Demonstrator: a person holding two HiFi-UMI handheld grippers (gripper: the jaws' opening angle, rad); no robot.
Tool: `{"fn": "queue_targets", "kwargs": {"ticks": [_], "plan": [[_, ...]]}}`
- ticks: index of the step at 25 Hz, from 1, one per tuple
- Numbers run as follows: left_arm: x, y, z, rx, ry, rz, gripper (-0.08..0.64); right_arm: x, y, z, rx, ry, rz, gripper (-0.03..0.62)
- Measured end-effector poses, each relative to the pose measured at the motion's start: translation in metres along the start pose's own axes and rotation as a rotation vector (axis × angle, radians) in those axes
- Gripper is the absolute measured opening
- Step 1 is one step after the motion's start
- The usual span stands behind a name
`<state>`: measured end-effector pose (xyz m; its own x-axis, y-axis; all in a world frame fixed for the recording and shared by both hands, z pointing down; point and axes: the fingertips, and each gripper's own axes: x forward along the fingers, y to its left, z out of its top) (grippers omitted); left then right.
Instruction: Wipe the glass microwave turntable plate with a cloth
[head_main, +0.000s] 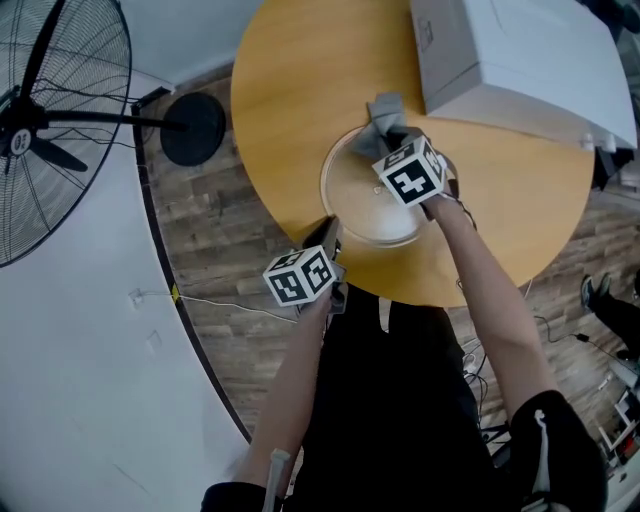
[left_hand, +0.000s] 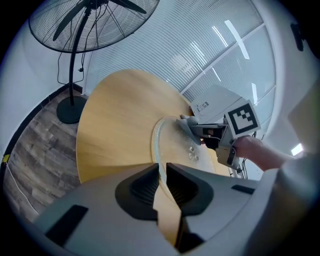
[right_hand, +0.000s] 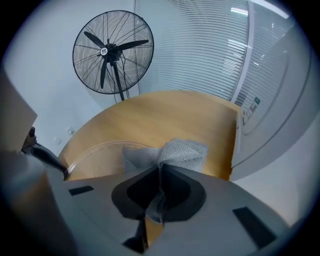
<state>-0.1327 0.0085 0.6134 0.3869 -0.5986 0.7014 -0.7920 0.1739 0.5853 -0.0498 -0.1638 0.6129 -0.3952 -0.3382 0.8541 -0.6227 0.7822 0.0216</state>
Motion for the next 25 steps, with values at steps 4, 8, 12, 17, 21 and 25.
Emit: {"fn": "queue_targets", "kwargs": {"ticks": [4,8,12,17,21,25], "plan": [[0.0,0.001,-0.001,0.001,-0.011,0.014,0.044,0.006,0.028,0.012,-0.051,-0.012,0.057,0.018],[0.0,0.0,-0.001,0.004,-0.001,0.005,0.044,0.007,0.065,0.013,-0.127,-0.025,0.127,0.018],[-0.001,0.001,0.0,0.015,-0.014,0.024,0.044,0.001,0.101,0.007,-0.175,-0.022,0.192,0.018],[-0.001,0.001,-0.001,0.015,-0.012,0.031,0.04,-0.014,0.131,-0.012,-0.167,-0.033,0.262,0.018],[0.0,0.002,-0.001,0.027,-0.017,0.042,0.038,-0.027,0.148,-0.033,-0.172,-0.035,0.307,0.018],[-0.001,0.001,-0.001,0.039,-0.016,0.046,0.037,-0.039,0.153,-0.057,-0.17,-0.016,0.309,0.02]]}}
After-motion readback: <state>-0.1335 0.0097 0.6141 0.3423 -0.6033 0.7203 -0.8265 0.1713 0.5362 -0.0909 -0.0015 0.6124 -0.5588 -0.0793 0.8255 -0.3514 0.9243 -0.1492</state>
